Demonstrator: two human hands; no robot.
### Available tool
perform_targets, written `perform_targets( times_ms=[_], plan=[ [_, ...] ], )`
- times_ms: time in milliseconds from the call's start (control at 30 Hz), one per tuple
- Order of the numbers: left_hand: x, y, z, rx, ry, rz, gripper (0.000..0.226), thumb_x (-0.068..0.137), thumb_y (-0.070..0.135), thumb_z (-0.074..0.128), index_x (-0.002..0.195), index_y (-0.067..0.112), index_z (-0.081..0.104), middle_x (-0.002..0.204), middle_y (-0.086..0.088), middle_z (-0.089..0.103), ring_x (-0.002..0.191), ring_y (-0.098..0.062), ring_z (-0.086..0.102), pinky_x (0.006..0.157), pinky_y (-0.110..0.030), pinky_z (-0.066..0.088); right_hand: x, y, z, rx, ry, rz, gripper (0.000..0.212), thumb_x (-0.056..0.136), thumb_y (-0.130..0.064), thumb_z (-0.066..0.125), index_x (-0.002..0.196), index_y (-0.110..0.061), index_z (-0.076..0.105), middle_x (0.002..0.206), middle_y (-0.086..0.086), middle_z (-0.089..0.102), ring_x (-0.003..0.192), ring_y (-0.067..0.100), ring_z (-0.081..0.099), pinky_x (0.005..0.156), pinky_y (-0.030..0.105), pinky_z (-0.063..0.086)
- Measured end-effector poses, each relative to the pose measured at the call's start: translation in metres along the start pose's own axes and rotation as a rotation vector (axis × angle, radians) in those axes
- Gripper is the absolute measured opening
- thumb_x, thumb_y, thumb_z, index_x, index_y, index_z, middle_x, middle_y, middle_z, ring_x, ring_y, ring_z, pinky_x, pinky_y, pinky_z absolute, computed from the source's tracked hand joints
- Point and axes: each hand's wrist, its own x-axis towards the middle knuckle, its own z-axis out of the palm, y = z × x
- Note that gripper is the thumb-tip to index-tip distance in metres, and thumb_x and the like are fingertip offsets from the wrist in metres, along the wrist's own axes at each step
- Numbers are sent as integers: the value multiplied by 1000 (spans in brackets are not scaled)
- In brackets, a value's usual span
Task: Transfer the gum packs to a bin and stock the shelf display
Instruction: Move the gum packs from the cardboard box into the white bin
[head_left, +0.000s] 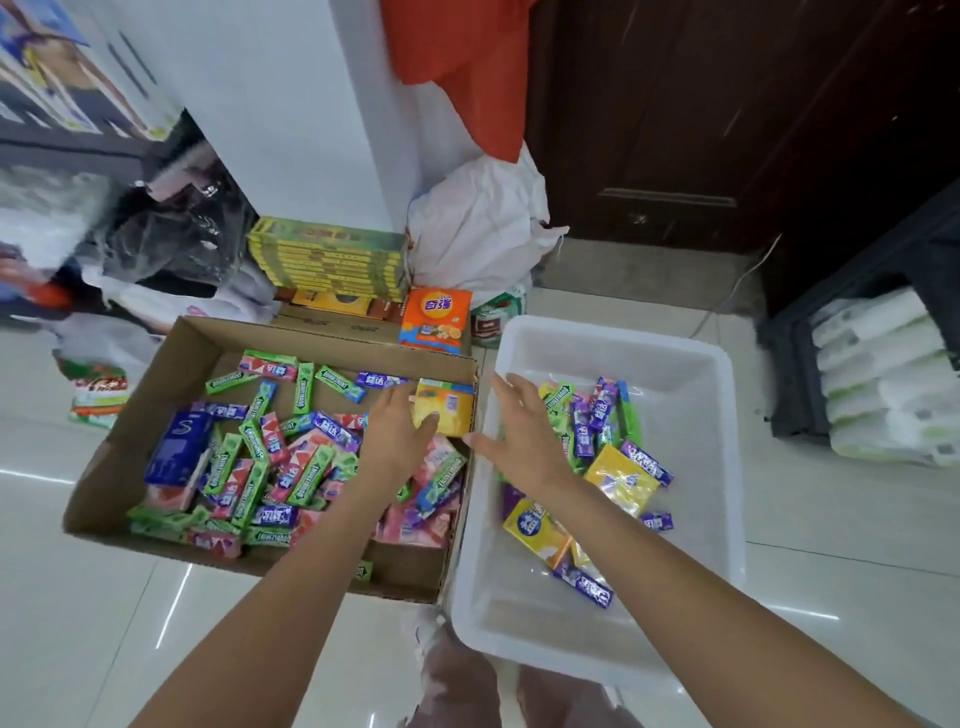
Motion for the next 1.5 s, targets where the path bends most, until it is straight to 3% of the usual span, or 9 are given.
perform_targets(
  times_ms=[133, 267, 500, 633, 767, 900, 1100, 1333, 1500],
  plan=[
    [24, -10, -3, 22, -177, -49, 69, 91, 22, 59, 145, 2, 22, 146, -16, 36, 134, -29, 33, 105, -34, 30, 6, -3, 14, -48, 5, 52, 81, 86, -28, 66, 149, -17, 17, 155, 2, -3, 143, 20, 14, 112, 28, 22],
    [30, -11, -1, -58, -275, -62, 57, 90, 15, 60, 140, 6, 34, 127, -14, 55, 109, -31, 56, 87, -34, 45, 5, -2, 17, -70, 34, 48, 76, 85, -23, 67, 148, -22, 24, 156, 2, -2, 141, 21, 19, 113, 29, 24],
    [23, -11, 5, -373, -129, -135, 53, 81, 5, 70, 128, 7, 46, 110, -3, 62, 94, -20, 59, 78, -30, 49, 4, -5, 18, -107, 37, 64, 73, 87, -24, 65, 148, -24, 25, 156, 0, -5, 142, 20, 18, 112, 29, 25],
    [15, -10, 5, -396, -81, -135, 34, 83, 0, 65, 115, 7, 57, 105, -11, 67, 82, -16, 59, 70, -26, 48, 3, -7, 18, -108, 27, 97, 70, 89, -24, 64, 147, -22, 25, 157, 2, -3, 143, 20, 15, 113, 28, 21],
    [4, -26, -15, -437, 34, -179, 34, 86, 4, 63, 118, 11, 55, 106, -2, 64, 83, -15, 58, 69, -26, 45, -3, -21, 20, -249, 123, -7, 60, 90, -23, 60, 144, -22, 34, 157, 2, 3, 145, 19, 3, 115, 29, 17],
    [-9, -58, -42, -464, 152, -249, 36, 88, 10, 63, 122, 13, 54, 106, -4, 62, 78, -14, 57, 63, -27, 46, 2, -47, 35, -177, 34, -174, 48, 91, -15, 55, 138, -19, 44, 147, -2, 29, 137, 14, 27, 110, 29, 30],
    [-16, -86, -69, -493, 198, -218, 30, 87, 12, 64, 116, 15, 58, 86, 4, 64, 71, -3, 58, 57, -19, 43, 37, -62, 71, -257, -135, -169, 55, 92, -17, 56, 143, -15, 36, 144, 4, 36, 135, 20, 32, 112, 31, 27],
    [-21, -104, -84, -567, 170, -210, 30, 86, 9, 65, 114, 14, 59, 80, 12, 63, 72, 0, 60, 62, -18, 46, 76, -59, 92, -526, -350, -69, 73, 93, -25, 55, 150, -16, 11, 157, 8, 13, 143, 27, 13, 117, 38, 17],
    [-18, -107, -89, -607, 142, -196, 28, 87, 8, 63, 113, 15, 59, 80, 13, 61, 74, -5, 61, 60, -16, 44, 79, -63, 97, -623, -246, -64, 72, 87, -28, 65, 145, -10, 27, 133, 14, 34, 127, 29, 28, 105, 38, 33]
  ],
)
